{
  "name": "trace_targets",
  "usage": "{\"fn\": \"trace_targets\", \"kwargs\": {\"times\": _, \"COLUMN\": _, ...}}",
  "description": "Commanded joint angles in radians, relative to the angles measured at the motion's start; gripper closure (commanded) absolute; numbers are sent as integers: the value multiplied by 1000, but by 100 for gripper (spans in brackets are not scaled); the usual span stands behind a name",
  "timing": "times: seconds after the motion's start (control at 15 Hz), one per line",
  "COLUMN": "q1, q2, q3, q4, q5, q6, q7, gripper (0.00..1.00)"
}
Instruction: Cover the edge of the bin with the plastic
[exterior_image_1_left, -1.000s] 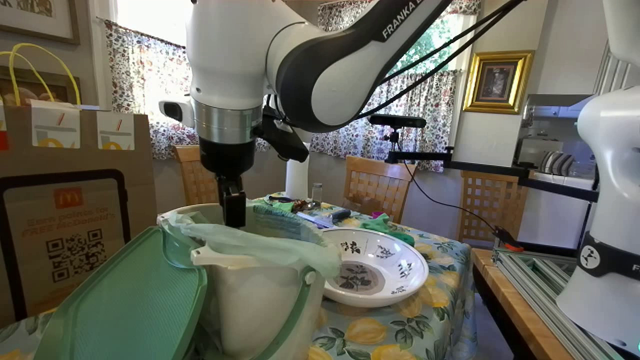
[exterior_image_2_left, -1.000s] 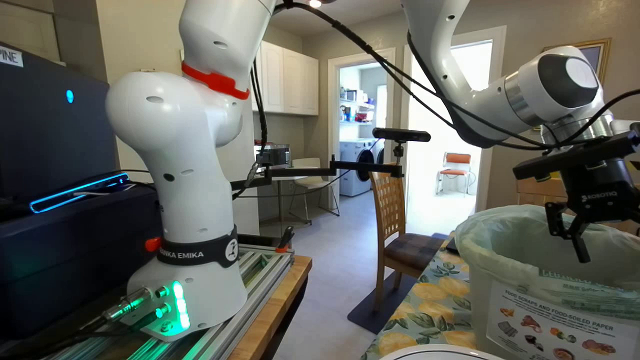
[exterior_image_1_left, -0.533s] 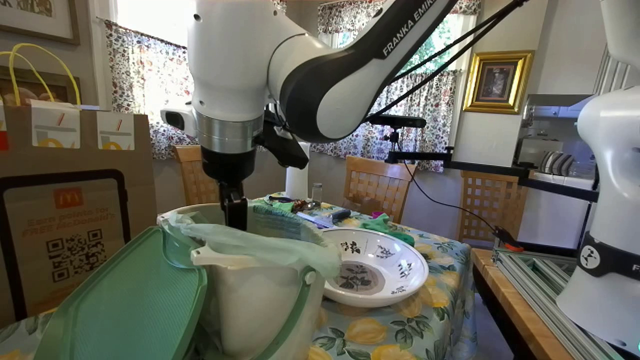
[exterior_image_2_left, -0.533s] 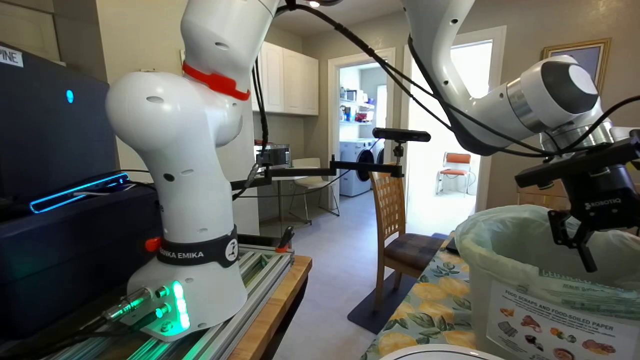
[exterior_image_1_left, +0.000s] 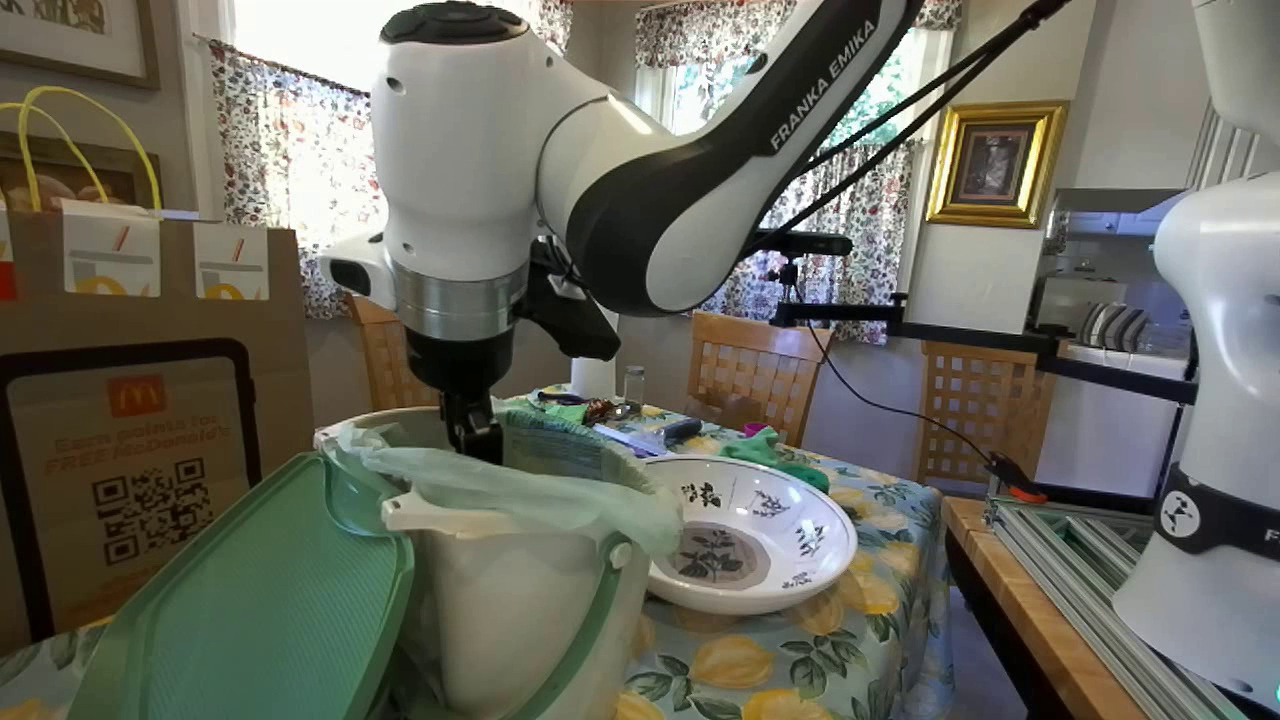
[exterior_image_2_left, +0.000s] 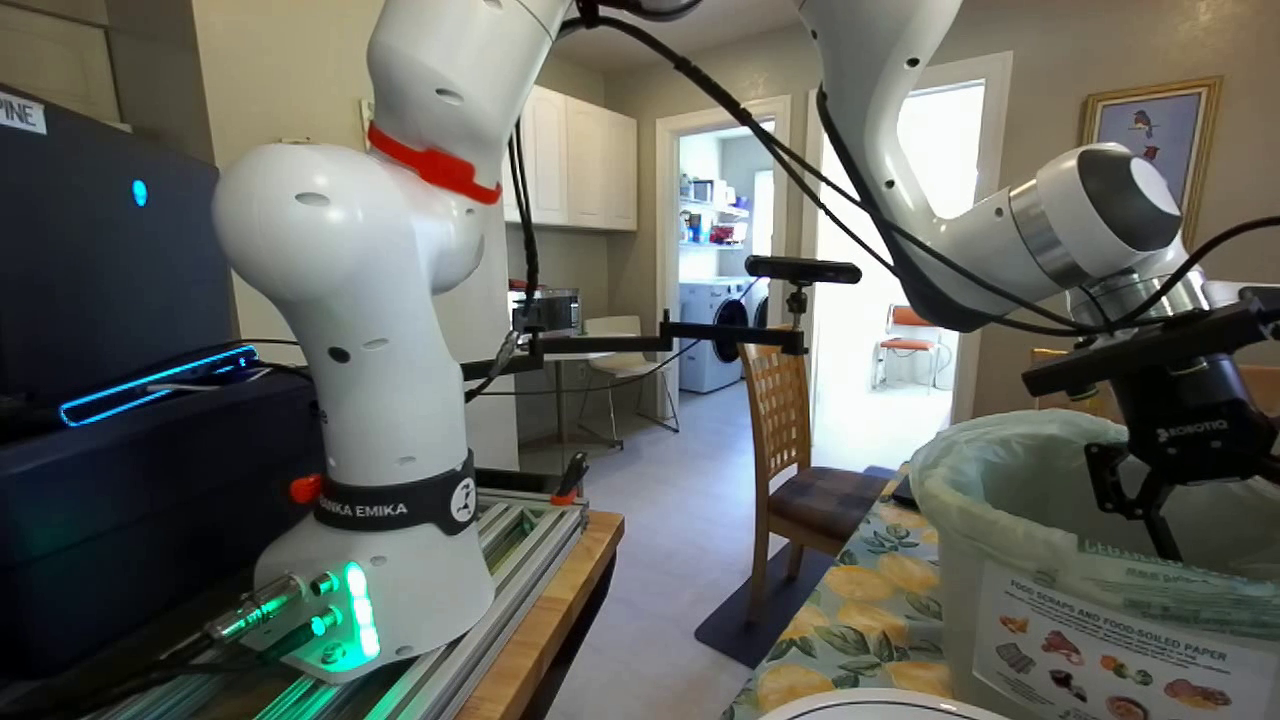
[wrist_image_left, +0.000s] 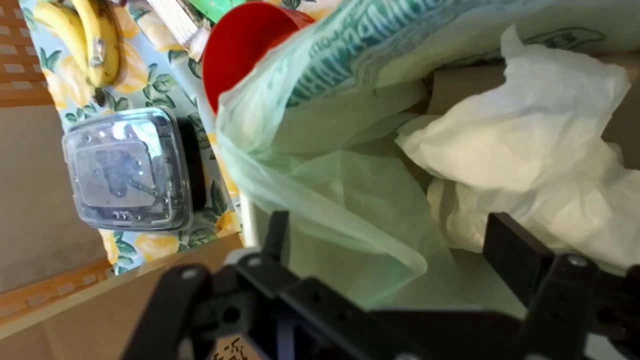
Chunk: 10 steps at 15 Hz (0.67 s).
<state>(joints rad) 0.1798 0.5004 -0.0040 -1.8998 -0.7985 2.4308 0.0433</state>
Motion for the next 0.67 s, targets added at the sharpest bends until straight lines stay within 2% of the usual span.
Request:
{"fn": "trace_targets", "kwargs": {"times": 0.0, "q1": 26, "q2": 8, "q3": -9, "q4": -8, "q5": -54, "q6": -15, "q7": 33, "gripper": 0}}
{"fn": "trace_targets", "kwargs": {"times": 0.6, "q1": 28, "q2": 16, "q3": 13, "q4": -8, "q5": -63, "q6": -5, "q7": 21, "gripper": 0}}
